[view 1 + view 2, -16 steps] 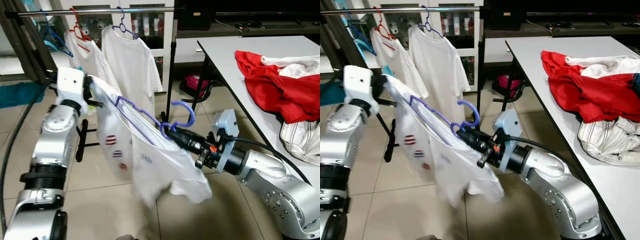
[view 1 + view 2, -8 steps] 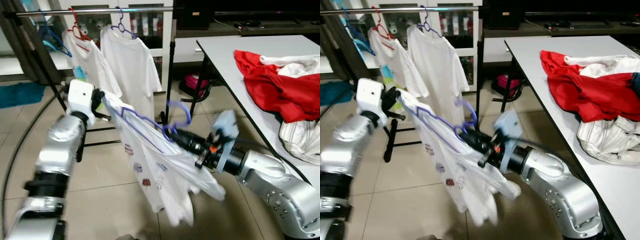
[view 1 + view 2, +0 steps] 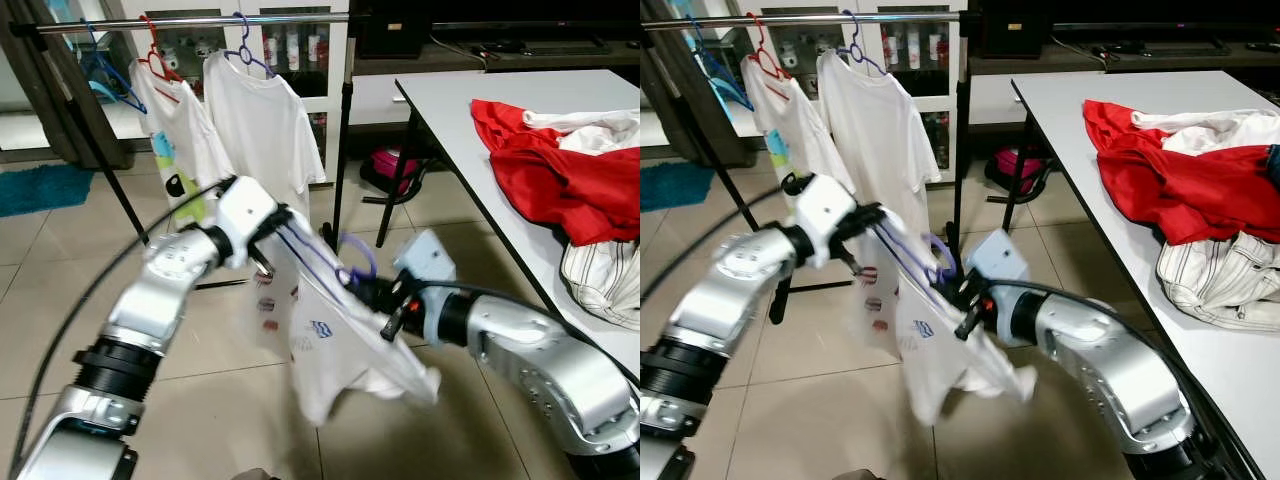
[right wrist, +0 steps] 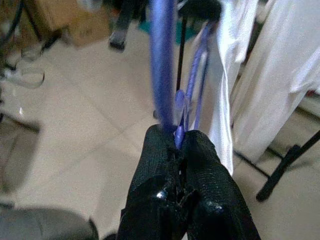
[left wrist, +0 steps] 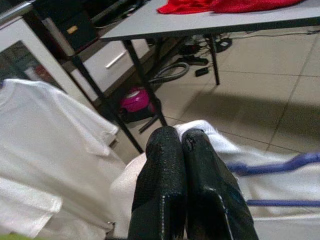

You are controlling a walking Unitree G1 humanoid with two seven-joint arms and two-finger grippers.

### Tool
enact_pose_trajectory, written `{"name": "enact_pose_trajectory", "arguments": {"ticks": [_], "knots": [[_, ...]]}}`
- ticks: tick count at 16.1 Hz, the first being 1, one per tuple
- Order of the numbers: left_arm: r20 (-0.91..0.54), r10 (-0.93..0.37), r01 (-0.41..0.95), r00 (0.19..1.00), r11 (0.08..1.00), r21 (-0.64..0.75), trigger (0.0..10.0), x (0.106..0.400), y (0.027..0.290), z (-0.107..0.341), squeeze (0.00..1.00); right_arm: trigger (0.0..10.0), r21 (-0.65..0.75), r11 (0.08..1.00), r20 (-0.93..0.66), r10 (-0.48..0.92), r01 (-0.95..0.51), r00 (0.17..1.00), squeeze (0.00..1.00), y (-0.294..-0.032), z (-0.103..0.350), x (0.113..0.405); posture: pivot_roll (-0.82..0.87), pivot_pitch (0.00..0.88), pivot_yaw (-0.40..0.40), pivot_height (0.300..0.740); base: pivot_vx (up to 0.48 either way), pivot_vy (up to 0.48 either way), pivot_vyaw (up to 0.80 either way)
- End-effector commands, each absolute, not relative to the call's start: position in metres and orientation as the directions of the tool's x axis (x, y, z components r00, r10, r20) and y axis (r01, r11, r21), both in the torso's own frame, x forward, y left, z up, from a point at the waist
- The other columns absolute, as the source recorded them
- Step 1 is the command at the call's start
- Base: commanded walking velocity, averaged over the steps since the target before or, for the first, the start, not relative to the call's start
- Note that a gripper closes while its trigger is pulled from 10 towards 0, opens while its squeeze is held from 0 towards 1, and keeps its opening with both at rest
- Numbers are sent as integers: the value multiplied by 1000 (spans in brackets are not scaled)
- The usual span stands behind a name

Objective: Hang hanger

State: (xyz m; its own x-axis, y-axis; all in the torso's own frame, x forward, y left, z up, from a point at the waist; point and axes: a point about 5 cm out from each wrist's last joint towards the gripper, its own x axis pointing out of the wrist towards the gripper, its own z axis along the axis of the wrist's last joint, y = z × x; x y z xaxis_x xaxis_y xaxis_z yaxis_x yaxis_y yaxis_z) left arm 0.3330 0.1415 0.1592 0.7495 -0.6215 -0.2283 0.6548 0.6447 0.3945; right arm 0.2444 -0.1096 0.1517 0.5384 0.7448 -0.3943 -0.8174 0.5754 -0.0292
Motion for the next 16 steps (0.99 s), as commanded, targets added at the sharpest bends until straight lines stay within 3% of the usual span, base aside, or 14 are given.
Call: {"name": "enact_pose_trajectory", "arguments": {"ticks": [1,5,7,11,16], "knots": [[-210,-635,653,744,624,429,0,334,137,167,0,0,-52,551,-413,748,-833,520,0,-107,154,245,-131,0,39,740,0,0,0],[-272,-494,544,826,574,612,0,347,178,177,0,0,-55,509,-530,714,-859,457,0,-122,139,234,-126,0,35,740,0,0,0],[-301,-412,500,860,565,657,0,351,202,177,0,0,-51,502,-533,718,-864,448,0,-130,140,231,-128,0,36,740,0,0,0],[-321,-334,462,886,588,664,0,353,226,169,0,0,-35,513,-479,744,-857,465,0,-132,148,233,-132,0,39,740,0,0,0],[-221,-281,352,934,833,428,0,353,237,149,0,0,2,486,-314,830,-874,461,0,-130,167,232,-137,0,33,740,0,0,0]]}}
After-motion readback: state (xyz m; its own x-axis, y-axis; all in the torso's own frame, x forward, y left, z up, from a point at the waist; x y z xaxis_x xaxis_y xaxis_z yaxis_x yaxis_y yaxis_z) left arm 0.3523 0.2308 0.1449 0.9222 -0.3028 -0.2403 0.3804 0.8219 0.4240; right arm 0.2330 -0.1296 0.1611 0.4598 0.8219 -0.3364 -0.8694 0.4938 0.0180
